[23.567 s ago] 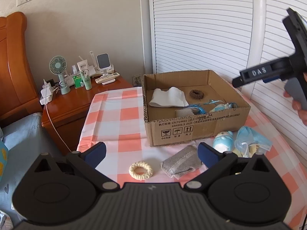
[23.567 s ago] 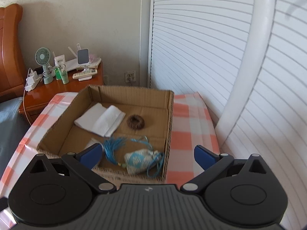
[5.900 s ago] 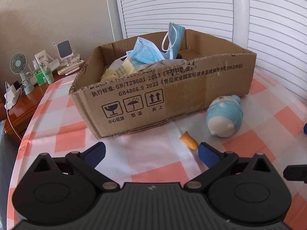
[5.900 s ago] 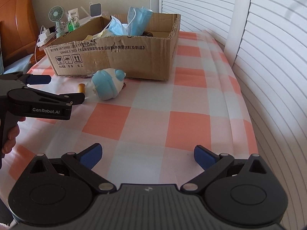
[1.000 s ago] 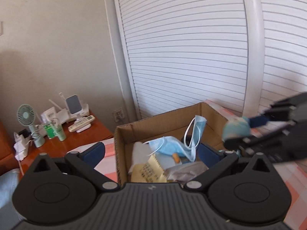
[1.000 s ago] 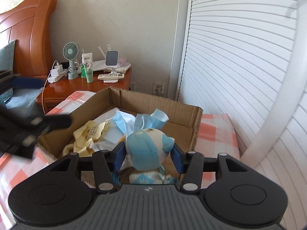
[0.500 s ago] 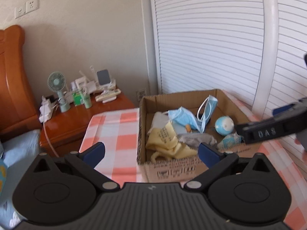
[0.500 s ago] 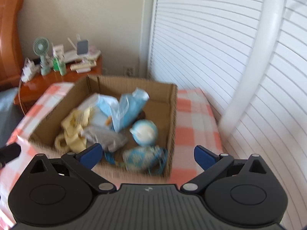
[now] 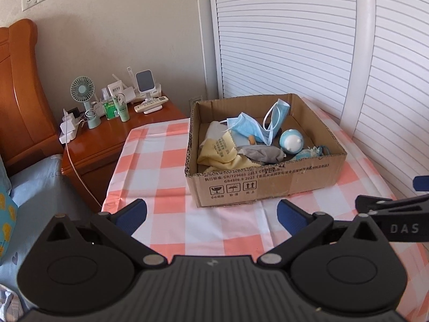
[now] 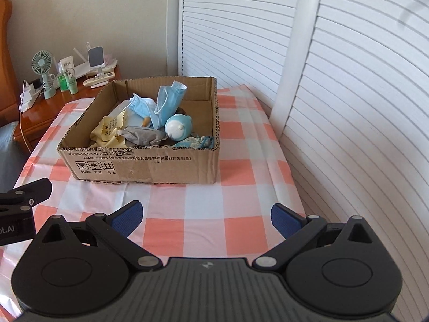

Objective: Organize soft objects

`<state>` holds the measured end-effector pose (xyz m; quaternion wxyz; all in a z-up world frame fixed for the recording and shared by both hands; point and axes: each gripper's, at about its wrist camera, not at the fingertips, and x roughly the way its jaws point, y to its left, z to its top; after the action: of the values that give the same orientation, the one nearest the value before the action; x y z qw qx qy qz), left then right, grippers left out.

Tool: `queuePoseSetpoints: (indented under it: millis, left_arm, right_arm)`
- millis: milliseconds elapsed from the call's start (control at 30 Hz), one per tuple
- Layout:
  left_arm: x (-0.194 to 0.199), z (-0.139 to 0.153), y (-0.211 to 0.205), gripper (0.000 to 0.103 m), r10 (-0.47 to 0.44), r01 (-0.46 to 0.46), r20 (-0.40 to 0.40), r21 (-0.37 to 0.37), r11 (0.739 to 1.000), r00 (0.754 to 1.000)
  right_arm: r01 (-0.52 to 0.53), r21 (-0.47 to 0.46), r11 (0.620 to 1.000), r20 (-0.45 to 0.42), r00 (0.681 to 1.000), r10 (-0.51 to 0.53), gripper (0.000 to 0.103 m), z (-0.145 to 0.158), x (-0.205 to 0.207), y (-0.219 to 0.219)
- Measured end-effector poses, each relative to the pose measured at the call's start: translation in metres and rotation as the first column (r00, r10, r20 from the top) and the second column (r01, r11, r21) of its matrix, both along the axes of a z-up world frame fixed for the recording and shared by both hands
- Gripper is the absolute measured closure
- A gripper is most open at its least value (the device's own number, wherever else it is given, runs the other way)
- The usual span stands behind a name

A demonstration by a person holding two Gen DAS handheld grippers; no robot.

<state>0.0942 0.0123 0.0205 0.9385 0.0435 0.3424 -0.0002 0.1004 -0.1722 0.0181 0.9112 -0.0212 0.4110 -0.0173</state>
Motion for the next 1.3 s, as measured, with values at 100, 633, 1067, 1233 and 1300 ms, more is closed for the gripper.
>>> queuePoseSetpoints:
  millis: [100, 633, 1067, 1233, 1300]
  left_arm:
    - [-0.004, 0.001, -0.002, 0.001, 0.005, -0.005, -0.003, 0.016, 1.0, 1.0]
    - [-0.011, 0.002, -0.002, 0.001, 0.02, -0.02, -0.002, 0.013, 1.0, 1.0]
    - [-0.012, 0.002, 0.0, 0.001, 0.023, -0.023, -0.005, 0.01, 1.0, 1.0]
    - [-0.012, 0.002, 0.0, 0.001, 0.025, -0.025, -0.007, 0.011, 1.0, 1.0]
    - [-0.012, 0.002, 0.0, 0.001, 0.026, -0.025, -0.007, 0.013, 1.0, 1.0]
  right_arm:
    - [0.014, 0.016, 1.0, 0.008, 1.0, -0.014, 0.0, 0.003, -0.005, -0.004]
    - [-0.01, 0.013, 1.0, 0.028, 1.0, 0.01, 0.0, 0.01, -0.011, 0.006]
    - [-0.01, 0.015, 1.0, 0.035, 0.999, 0.01, 0.0, 0.011, -0.012, 0.007]
    - [-0.011, 0.019, 1.0, 0.036, 0.999, 0.01, 0.0, 0.012, -0.012, 0.006]
    - [-0.012, 0.018, 1.0, 0.036, 0.999, 0.011, 0.0, 0.013, -0.013, 0.006]
